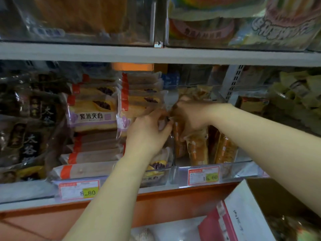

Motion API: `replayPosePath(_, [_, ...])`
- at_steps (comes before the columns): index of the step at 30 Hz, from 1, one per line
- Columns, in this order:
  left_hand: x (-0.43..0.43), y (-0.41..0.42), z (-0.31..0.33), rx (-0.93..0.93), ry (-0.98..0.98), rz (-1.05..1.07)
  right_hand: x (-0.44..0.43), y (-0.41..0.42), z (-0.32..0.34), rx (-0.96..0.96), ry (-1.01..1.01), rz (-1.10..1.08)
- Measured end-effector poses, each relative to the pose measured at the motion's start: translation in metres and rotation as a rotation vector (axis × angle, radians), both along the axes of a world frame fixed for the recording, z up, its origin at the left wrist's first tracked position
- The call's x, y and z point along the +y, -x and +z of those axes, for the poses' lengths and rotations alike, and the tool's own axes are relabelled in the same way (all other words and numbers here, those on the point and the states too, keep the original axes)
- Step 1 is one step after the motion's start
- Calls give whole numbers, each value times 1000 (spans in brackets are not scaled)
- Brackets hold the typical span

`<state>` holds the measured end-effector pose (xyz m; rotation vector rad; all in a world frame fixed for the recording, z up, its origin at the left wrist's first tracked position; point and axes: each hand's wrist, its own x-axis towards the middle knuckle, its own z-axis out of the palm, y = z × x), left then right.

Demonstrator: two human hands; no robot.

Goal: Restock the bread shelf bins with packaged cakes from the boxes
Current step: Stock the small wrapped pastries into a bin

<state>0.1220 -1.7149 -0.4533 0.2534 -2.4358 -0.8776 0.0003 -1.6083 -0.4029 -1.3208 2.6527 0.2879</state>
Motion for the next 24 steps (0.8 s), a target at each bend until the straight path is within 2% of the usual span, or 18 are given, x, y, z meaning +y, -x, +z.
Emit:
replayPosePath(3, [-2, 0, 1, 37, 48, 1, 1, -1, 1, -8, 12, 45])
replayPosePath(8, [-4, -1, 0, 50, 67, -12, 8, 4, 3, 42, 172, 41])
replayPosePath(16, [-3, 2, 1, 78, 68, 5, 6, 17, -8, 77, 334, 206])
replayPosePath(21, [-8, 7, -4, 193, 95, 32, -18, 41, -14, 212, 318, 75])
replayPosePath(24, [-10, 11, -5, 232, 209, 181, -24, 48, -15, 273, 285, 15])
